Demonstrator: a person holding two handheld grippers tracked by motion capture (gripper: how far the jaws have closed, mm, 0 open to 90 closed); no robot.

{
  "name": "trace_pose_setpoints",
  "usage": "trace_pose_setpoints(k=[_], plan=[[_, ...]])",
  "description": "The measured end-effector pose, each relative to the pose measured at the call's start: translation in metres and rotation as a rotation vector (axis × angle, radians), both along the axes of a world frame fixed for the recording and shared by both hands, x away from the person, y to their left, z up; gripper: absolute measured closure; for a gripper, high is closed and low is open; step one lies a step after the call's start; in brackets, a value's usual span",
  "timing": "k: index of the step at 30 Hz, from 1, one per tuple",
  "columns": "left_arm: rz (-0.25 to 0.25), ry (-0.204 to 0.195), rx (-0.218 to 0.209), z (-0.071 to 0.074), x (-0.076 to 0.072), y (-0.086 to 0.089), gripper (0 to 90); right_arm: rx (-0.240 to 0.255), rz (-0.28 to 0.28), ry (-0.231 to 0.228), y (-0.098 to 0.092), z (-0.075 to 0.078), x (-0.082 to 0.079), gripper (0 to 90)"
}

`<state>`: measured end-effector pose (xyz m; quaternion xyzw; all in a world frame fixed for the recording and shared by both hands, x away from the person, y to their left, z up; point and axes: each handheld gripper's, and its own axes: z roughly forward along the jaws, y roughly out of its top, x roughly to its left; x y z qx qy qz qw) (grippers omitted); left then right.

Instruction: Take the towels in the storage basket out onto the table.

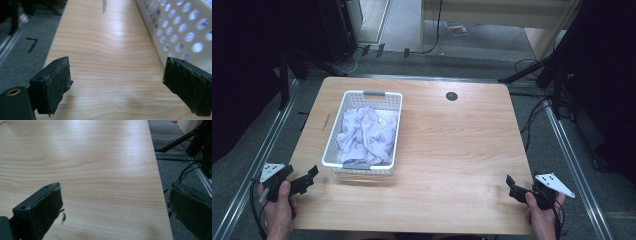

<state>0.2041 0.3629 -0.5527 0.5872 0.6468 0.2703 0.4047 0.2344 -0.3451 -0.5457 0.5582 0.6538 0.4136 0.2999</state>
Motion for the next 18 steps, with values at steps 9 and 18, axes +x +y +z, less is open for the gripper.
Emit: trace_pose_setpoints(k=[9,18], plan=[[0.036,-0.043,-0.016,0.0024,-0.0044,0.0047,8.0,0.004,-0.005,0.001,-0.0006,0.0001,0.0003,0.0],[0.062,-0.025,0.013,0.0058,-0.0045,0.0023,8.6,0.007,-0.010,0.004,-0.0010,0.0001,0.0007,0.0]])
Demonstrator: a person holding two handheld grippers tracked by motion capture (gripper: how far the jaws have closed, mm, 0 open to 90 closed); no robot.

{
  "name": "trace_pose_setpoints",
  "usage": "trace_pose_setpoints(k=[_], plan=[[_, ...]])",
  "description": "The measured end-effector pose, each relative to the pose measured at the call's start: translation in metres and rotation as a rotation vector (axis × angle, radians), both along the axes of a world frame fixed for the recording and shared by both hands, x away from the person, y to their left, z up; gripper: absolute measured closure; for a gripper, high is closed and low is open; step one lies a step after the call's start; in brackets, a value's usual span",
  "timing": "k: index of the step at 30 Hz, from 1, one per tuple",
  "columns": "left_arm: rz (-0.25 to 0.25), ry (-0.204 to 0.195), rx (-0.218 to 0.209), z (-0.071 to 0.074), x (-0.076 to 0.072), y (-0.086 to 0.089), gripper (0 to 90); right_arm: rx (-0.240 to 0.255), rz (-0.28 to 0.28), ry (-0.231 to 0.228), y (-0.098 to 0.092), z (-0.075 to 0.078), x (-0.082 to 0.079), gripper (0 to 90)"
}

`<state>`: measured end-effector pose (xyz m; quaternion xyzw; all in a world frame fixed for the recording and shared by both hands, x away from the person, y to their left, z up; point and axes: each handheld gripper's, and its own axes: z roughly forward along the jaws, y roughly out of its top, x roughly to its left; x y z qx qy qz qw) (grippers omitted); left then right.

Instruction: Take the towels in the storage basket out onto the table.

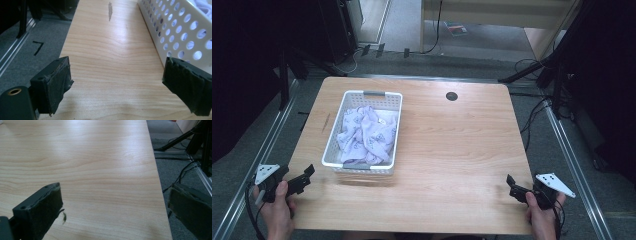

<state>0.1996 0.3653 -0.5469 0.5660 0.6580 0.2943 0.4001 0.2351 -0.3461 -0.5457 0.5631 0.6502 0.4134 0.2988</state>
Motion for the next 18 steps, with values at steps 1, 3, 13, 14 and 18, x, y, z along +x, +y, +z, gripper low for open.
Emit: trace_pose_setpoints(k=[1,3,13,14,18], plan=[[0.000,0.000,0.000,0.000,0.000,0.000,8.6,0.000,0.000,0.000,0.000,0.000,0.000,0.0],[0.005,0.012,-0.006,0.003,0.002,-0.001,8.5,0.001,-0.001,0.000,0.000,0.000,0.000,0.0],[0.007,0.029,0.051,0.045,0.003,-0.003,8.6,0.019,-0.011,-0.002,-0.001,0.000,-0.001,0.0],[0.008,0.031,0.054,0.049,0.004,-0.003,8.6,0.022,-0.012,0.000,-0.001,0.000,-0.001,0.0],[-0.023,0.054,0.066,0.075,0.010,-0.006,8.6,0.025,-0.013,0.000,-0.001,0.000,-0.001,0.0]])
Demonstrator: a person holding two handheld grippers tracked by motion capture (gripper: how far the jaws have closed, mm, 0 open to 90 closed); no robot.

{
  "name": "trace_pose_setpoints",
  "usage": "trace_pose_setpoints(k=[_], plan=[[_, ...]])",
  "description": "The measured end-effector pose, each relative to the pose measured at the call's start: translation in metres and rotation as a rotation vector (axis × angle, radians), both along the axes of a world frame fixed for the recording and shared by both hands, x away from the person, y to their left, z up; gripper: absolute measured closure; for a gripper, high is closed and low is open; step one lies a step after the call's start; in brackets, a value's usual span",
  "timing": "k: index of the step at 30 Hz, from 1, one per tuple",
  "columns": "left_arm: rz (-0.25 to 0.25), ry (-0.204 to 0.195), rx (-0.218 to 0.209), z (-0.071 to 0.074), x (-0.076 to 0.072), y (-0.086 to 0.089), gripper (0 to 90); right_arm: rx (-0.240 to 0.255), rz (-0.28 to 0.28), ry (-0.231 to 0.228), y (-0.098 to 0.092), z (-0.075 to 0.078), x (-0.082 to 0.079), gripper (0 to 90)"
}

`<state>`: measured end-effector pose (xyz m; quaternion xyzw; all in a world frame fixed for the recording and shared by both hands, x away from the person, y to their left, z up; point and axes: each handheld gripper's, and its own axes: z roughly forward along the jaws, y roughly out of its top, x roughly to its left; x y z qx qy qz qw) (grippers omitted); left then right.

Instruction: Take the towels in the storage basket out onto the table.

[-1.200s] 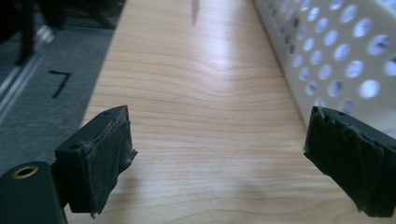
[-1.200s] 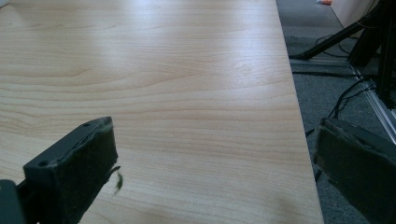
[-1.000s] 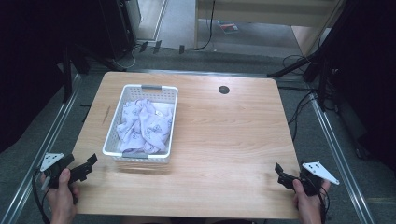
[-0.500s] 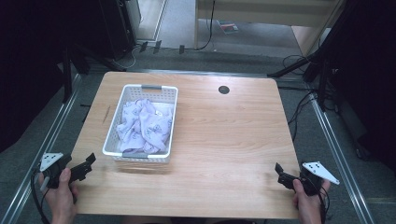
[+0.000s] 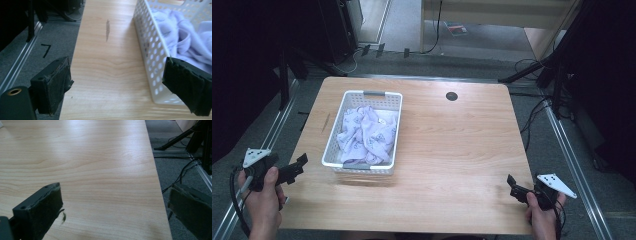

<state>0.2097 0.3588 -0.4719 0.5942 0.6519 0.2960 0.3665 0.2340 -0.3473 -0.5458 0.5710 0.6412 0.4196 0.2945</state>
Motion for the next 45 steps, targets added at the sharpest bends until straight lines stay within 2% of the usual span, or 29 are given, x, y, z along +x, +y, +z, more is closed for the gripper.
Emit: trace_pose_setpoints(k=[1,3,4,5,7,10,11,12,15,17,18,21,23,25,26,29,32,33,34,35,41,42,44,45], plan=[[0.000,0.000,0.000,0.000,0.000,0.000,8.6,0.000,0.000,0.000,0.000,0.000,0.000,0.0],[-0.041,0.022,0.012,0.010,0.006,-0.004,8.6,0.005,-0.001,0.004,0.000,0.000,0.000,0.0],[-0.077,0.040,0.033,0.017,0.011,-0.010,8.6,0.005,0.000,0.003,-0.001,0.000,0.000,0.0],[-0.077,0.040,0.033,0.017,0.011,-0.010,8.6,0.005,0.000,0.003,-0.001,0.000,0.000,0.0],[-0.126,0.058,0.062,0.027,0.022,-0.023,8.6,0.007,-0.004,0.005,-0.001,0.000,0.000,0.0],[-0.135,0.092,0.076,0.034,0.033,-0.033,8.5,0.009,-0.006,0.005,-0.001,0.000,0.000,0.0],[-0.135,0.092,0.076,0.034,0.033,-0.033,8.5,0.009,-0.006,0.005,-0.001,0.000,0.000,0.0],[-0.174,0.129,0.067,0.038,0.044,-0.039,8.5,0.011,-0.007,0.004,-0.001,0.000,0.000,0.0],[-0.220,0.176,0.085,0.041,0.059,-0.049,8.5,0.018,-0.014,0.004,-0.002,0.000,0.000,0.0],[-0.228,0.183,0.087,0.041,0.062,-0.052,8.5,0.019,-0.019,0.006,-0.002,0.000,0.000,0.0],[-0.254,0.207,0.090,0.043,0.072,-0.060,8.5,0.019,-0.019,0.006,-0.002,0.000,0.000,0.0],[-0.273,0.216,0.091,0.043,0.080,-0.067,8.5,0.016,-0.015,0.005,-0.002,0.000,-0.001,0.0],[-0.317,0.249,0.093,0.041,0.094,-0.079,8.5,0.013,-0.012,0.004,-0.001,0.000,-0.001,0.0],[-0.332,0.279,0.099,0.038,0.103,-0.086,8.5,0.013,-0.012,0.004,-0.002,0.000,-0.001,0.0],[-0.332,0.279,0.099,0.038,0.103,-0.086,8.5,0.013,-0.012,0.004,-0.002,0.000,-0.001,0.0],[-0.339,0.314,0.101,0.032,0.121,-0.096,8.5,0.016,-0.012,0.004,-0.002,0.000,-0.001,0.0],[-0.324,0.338,0.058,0.027,0.133,-0.099,8.6,0.013,-0.008,0.002,-0.002,0.000,-0.001,0.0],[-0.305,0.343,0.050,0.025,0.137,-0.101,9.0,0.012,-0.007,0.002,-0.001,0.000,-0.001,0.0],[-0.286,0.355,0.057,0.023,0.141,-0.103,12.4,0.012,-0.006,0.002,-0.001,0.000,-0.001,0.0],[-0.267,0.374,0.083,0.019,0.146,-0.105,16.1,0.012,-0.006,0.002,-0.001,0.000,-0.001,0.0],[-0.229,0.438,0.093,0.008,0.168,-0.111,16.6,0.013,-0.004,0.001,-0.001,0.000,-0.001,0.0],[-0.227,0.438,0.100,0.008,0.170,-0.111,16.4,0.013,-0.004,0.001,-0.001,0.000,-0.001,0.0],[-0.241,0.441,0.076,0.008,0.174,-0.113,16.6,0.013,-0.004,0.002,-0.002,0.000,-0.001,0.0],[-0.268,0.453,0.040,0.008,0.177,-0.112,16.5,0.014,-0.004,0.003,-0.002,0.000,-0.001,0.0]])
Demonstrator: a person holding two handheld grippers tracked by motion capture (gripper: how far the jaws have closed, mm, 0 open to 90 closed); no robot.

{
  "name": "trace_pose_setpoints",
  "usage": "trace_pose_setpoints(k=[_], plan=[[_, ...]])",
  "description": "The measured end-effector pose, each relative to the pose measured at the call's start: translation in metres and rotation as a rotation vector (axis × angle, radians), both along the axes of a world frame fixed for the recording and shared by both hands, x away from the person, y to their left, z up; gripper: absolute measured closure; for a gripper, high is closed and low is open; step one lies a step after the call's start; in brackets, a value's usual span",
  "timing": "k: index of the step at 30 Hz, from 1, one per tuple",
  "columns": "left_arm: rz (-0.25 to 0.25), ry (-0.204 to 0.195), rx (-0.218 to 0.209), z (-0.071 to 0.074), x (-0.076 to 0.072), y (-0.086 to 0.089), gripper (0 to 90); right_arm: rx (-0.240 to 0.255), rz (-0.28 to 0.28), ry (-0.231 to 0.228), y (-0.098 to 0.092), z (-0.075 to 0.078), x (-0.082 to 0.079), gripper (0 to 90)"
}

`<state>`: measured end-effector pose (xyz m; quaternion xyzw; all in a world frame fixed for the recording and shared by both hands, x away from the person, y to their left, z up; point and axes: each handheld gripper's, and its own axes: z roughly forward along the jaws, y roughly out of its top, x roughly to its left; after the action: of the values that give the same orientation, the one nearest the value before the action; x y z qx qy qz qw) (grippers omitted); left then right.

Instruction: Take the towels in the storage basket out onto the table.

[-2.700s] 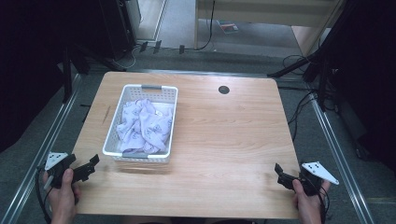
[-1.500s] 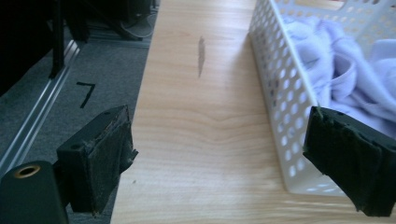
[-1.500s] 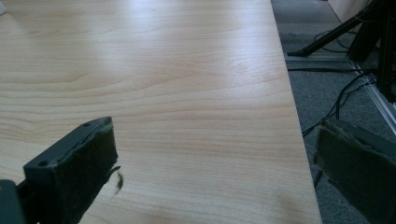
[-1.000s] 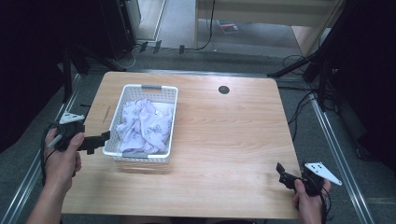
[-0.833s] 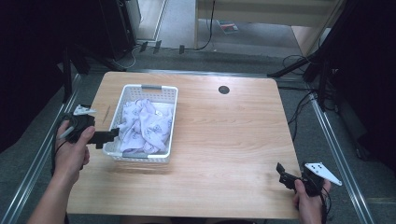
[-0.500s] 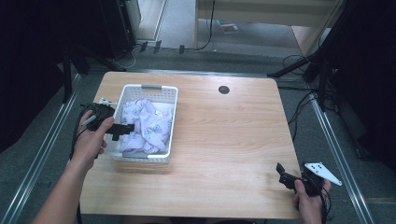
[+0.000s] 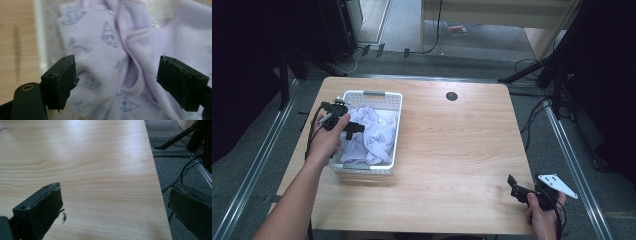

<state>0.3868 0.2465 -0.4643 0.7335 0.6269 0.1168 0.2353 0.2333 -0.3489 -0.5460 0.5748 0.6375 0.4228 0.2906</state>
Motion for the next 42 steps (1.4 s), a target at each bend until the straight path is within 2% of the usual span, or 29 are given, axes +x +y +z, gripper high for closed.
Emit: trace_pose_setpoints(k=[2,4,6,11,12,14,15,16,18,20,22,23,26,28,30,33,36,37,38,39,42], plan=[[-0.012,0.009,-0.026,-0.001,0.002,-0.001,16.3,0.000,0.001,0.000,0.000,0.000,0.000,0.0],[-0.023,0.016,-0.027,-0.002,0.003,-0.003,15.5,0.000,0.002,0.000,0.000,0.000,0.000,0.0],[-0.039,0.048,-0.032,-0.007,0.007,-0.006,14.1,-0.001,0.003,0.000,0.000,0.000,0.000,0.0],[-0.025,0.075,-0.045,-0.013,0.012,-0.013,14.0,-0.002,0.002,-0.001,0.000,0.000,0.000,0.0],[-0.030,0.080,-0.041,-0.014,0.013,-0.016,14.0,-0.002,0.003,-0.001,0.000,0.000,0.000,0.0],[-0.063,0.120,-0.032,-0.020,0.016,-0.026,12.4,-0.003,0.001,0.001,0.000,0.000,0.000,0.0],[-0.063,0.120,-0.032,-0.020,0.016,-0.026,11.3,-0.004,0.001,0.001,0.000,0.000,0.000,0.0],[-0.069,0.137,-0.029,-0.022,0.017,-0.028,11.3,-0.004,0.001,0.001,0.000,0.000,0.000,0.0],[-0.077,0.166,-0.003,-0.029,0.018,-0.031,9.0,-0.004,0.000,0.002,0.000,0.000,0.000,0.0],[-0.093,0.179,0.016,-0.035,0.018,-0.034,5.8,-0.006,0.000,0.003,0.000,0.000,0.000,0.0],[-0.088,0.200,0.021,-0.040,0.020,-0.036,0.0,-0.009,0.002,0.005,0.001,0.000,0.000,0.0],[-0.086,0.208,0.017,-0.043,0.021,-0.036,0.0,-0.010,0.002,0.006,0.001,0.000,0.000,0.0],[-0.090,0.220,-0.018,-0.048,0.022,-0.035,0.0,-0.009,0.000,0.006,0.001,0.000,0.000,0.0],[-0.103,0.219,-0.023,-0.049,0.022,-0.034,0.0,-0.009,0.000,0.006,0.001,0.000,0.000,0.0],[-0.123,0.205,-0.023,-0.050,0.022,-0.034,0.0,-0.008,0.000,0.010,0.001,0.000,0.001,0.0],[-0.122,0.190,-0.020,-0.052,0.022,-0.034,0.0,-0.014,0.002,0.009,0.001,0.000,0.001,0.0],[-0.129,0.195,-0.019,-0.052,0.022,-0.034,0.0,-0.016,0.004,0.012,0.002,0.000,0.001,0.1],[-0.130,0.200,-0.006,-0.052,0.022,-0.035,0.0,-0.016,0.005,0.013,0.002,0.000,0.001,0.2],[-0.126,0.197,0.028,-0.051,0.022,-0.035,3.1,-0.017,0.008,0.014,0.002,0.000,0.001,0.2],[-0.124,0.194,0.037,-0.050,0.022,-0.036,7.8,-0.018,0.009,0.015,0.002,0.000,0.001,0.2],[-0.153,0.175,0.027,-0.046,0.019,-0.037,20.8,-0.022,0.004,0.018,0.003,0.000,0.001,0.9]])
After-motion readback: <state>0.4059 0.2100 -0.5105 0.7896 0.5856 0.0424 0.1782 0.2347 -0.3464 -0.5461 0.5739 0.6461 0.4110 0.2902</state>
